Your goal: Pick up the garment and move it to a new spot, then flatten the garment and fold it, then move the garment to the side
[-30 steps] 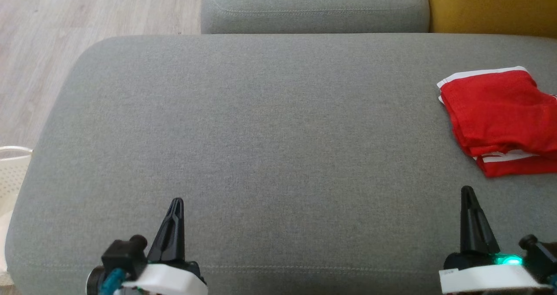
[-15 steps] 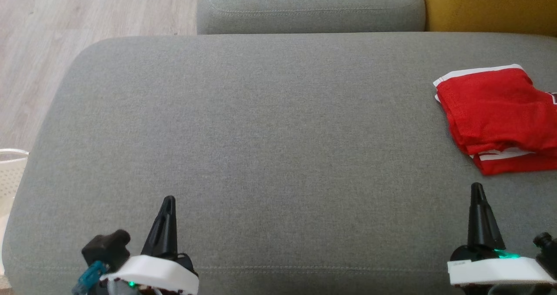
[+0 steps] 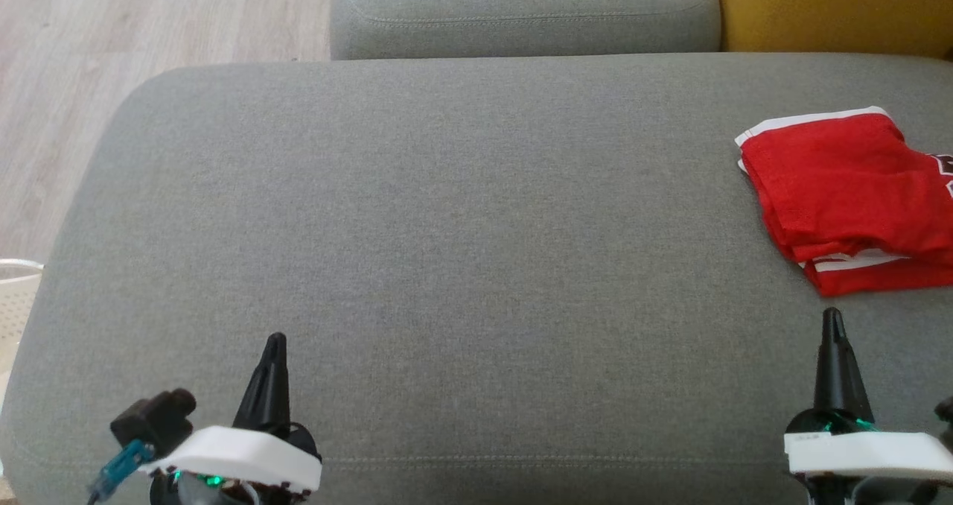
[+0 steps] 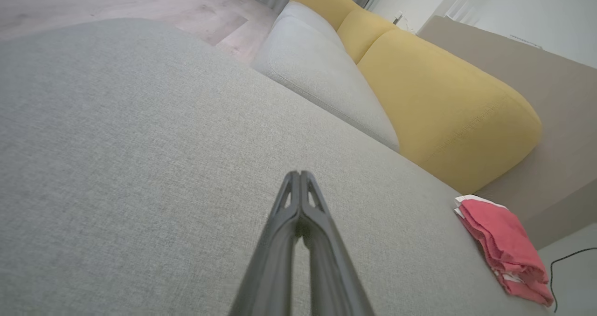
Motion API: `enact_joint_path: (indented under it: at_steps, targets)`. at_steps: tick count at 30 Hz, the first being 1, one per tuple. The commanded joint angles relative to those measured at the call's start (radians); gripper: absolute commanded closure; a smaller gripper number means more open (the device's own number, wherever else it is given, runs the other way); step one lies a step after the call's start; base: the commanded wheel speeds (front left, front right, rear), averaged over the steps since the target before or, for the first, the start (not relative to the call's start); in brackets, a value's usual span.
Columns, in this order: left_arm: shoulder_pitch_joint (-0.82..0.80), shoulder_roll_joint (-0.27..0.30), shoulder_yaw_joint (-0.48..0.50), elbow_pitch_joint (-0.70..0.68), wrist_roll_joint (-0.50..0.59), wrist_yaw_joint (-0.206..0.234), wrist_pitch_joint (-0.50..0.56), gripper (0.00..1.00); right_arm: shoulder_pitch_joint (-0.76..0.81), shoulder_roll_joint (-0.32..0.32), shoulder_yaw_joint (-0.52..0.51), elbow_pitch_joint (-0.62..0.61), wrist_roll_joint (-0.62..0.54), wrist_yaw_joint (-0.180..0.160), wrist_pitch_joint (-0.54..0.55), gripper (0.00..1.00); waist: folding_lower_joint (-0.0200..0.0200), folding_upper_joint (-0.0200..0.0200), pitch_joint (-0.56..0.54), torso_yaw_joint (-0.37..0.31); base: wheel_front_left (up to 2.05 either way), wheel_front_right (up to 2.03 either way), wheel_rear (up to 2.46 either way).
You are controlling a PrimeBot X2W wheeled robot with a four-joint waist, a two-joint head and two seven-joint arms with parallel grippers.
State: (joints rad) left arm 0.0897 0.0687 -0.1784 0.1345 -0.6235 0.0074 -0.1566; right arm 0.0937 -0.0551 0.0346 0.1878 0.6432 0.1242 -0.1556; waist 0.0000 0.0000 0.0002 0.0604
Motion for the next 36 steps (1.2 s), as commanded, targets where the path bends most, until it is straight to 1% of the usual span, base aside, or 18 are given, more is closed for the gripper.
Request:
enact_joint_path:
  at_steps: [1,36]
  targets:
    - [-0.055,0.014,0.027,-0.025,-0.035,-0.010,0.006,1.00,-0.055,-0.019,0.003,-0.027,0.040,0.002,0.008,1.00,0.0000,0.0000,0.000,-0.001,0.00,0.00,0.00]
    - [-0.114,0.018,0.116,0.031,-0.463,-0.065,0.099,1.00,-0.116,-0.025,-0.039,0.007,0.456,0.004,0.101,1.00,0.0000,0.0000,0.001,-0.027,0.00,0.00,0.00]
